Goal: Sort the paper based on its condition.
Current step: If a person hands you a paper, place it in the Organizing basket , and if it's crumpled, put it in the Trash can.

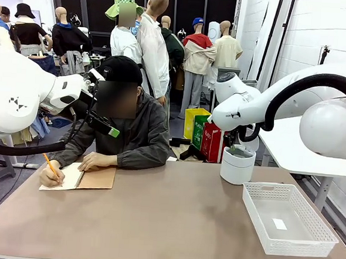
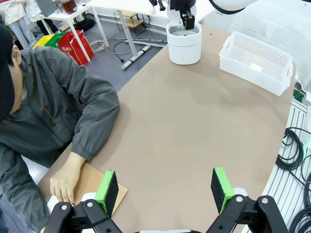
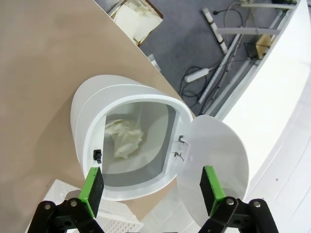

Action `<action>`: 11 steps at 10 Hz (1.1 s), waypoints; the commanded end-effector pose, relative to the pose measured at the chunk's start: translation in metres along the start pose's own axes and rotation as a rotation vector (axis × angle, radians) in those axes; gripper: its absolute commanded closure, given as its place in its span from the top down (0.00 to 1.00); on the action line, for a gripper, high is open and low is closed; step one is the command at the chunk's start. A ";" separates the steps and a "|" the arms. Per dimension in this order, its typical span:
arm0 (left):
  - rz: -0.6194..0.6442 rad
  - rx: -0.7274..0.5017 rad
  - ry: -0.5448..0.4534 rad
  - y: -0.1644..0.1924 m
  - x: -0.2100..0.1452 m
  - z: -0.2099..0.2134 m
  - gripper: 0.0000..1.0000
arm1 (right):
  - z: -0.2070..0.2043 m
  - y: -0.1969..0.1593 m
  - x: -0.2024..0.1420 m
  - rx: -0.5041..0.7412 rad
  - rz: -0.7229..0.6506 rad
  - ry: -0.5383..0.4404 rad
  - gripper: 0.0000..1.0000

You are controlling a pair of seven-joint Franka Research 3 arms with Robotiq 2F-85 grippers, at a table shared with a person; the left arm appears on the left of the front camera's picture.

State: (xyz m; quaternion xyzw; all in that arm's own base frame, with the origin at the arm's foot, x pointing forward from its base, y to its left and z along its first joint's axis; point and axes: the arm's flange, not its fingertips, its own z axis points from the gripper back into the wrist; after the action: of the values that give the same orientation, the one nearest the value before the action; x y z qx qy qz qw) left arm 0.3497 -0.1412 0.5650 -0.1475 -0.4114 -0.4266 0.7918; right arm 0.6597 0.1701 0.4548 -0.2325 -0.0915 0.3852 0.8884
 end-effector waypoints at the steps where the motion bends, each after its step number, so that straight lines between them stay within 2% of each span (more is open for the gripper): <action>1: 0.011 -0.006 0.003 0.000 -0.001 0.000 1.00 | 0.005 0.000 0.004 -0.018 -0.014 0.013 1.00; 3: 0.011 -0.006 0.003 0.000 -0.001 0.000 1.00 | 0.007 0.002 0.005 -0.014 -0.017 0.032 1.00; 4: 0.011 -0.006 0.003 0.000 -0.001 0.000 1.00 | 0.003 0.002 0.001 -0.001 0.003 -0.004 1.00; 11: 0.011 -0.006 0.003 0.000 -0.001 0.000 1.00 | 0.003 0.002 0.001 -0.001 0.003 -0.004 1.00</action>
State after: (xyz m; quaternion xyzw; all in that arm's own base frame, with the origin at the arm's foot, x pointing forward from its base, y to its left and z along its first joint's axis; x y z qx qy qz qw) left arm 0.3497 -0.1412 0.5650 -0.1475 -0.4114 -0.4266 0.7918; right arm 0.6577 0.1746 0.4576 -0.2328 -0.0904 0.3875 0.8874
